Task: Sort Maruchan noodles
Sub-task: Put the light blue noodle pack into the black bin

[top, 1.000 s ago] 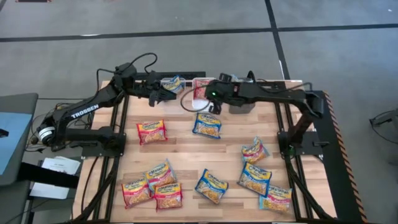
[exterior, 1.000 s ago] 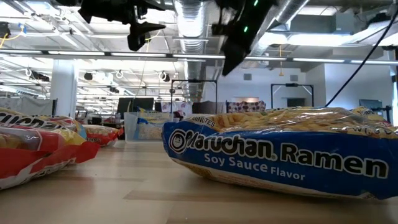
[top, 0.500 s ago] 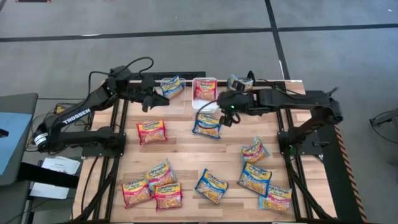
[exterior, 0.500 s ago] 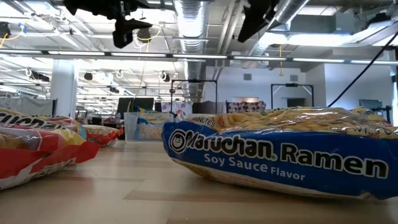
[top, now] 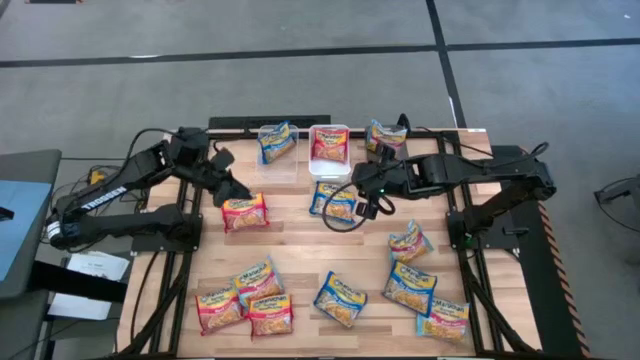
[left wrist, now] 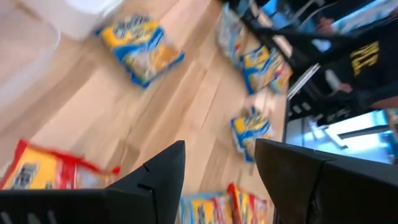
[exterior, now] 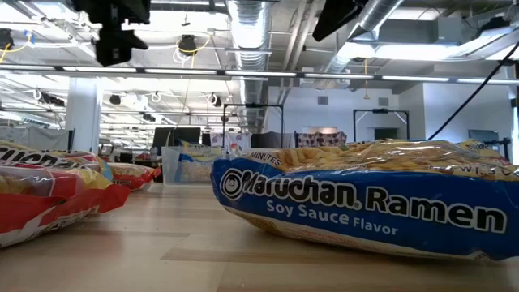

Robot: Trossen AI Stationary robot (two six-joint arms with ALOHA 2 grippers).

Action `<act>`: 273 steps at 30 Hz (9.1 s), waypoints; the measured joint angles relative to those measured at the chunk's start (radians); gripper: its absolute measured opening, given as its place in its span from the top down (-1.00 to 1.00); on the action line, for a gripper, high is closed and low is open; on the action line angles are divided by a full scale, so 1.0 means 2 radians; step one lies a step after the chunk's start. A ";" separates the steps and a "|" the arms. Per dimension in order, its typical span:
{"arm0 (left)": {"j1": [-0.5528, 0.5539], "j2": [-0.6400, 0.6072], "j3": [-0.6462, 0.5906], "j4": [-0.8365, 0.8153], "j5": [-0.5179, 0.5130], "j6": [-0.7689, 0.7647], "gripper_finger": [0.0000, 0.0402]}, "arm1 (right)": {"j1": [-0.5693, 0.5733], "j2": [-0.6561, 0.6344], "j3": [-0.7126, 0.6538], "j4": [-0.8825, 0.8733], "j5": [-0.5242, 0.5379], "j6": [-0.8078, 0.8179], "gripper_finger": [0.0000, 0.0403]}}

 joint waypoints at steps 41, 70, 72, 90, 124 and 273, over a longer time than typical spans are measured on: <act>-0.317 0.057 -0.179 0.095 -0.074 -0.282 0.08 | 0.001 0.001 0.000 -0.006 -0.016 -0.006 0.31; -0.383 0.200 -0.208 0.227 -0.074 -0.303 0.08 | 0.001 0.001 0.000 -0.006 -0.030 -0.001 0.31; -0.388 0.207 -0.208 0.225 -0.075 -0.304 0.08 | 0.001 0.001 0.000 -0.006 -0.030 -0.001 0.31; -0.402 0.275 -0.207 0.290 -0.066 -0.315 0.42 | 0.001 0.001 0.000 -0.006 -0.030 -0.001 0.31; -0.265 0.238 -0.157 0.297 -0.049 -0.218 1.00 | 0.016 0.002 -0.054 0.079 -0.228 0.073 0.31; -0.232 0.219 -0.157 0.417 -0.112 -0.143 1.00 | -0.007 0.201 -0.119 0.368 -0.401 0.145 0.98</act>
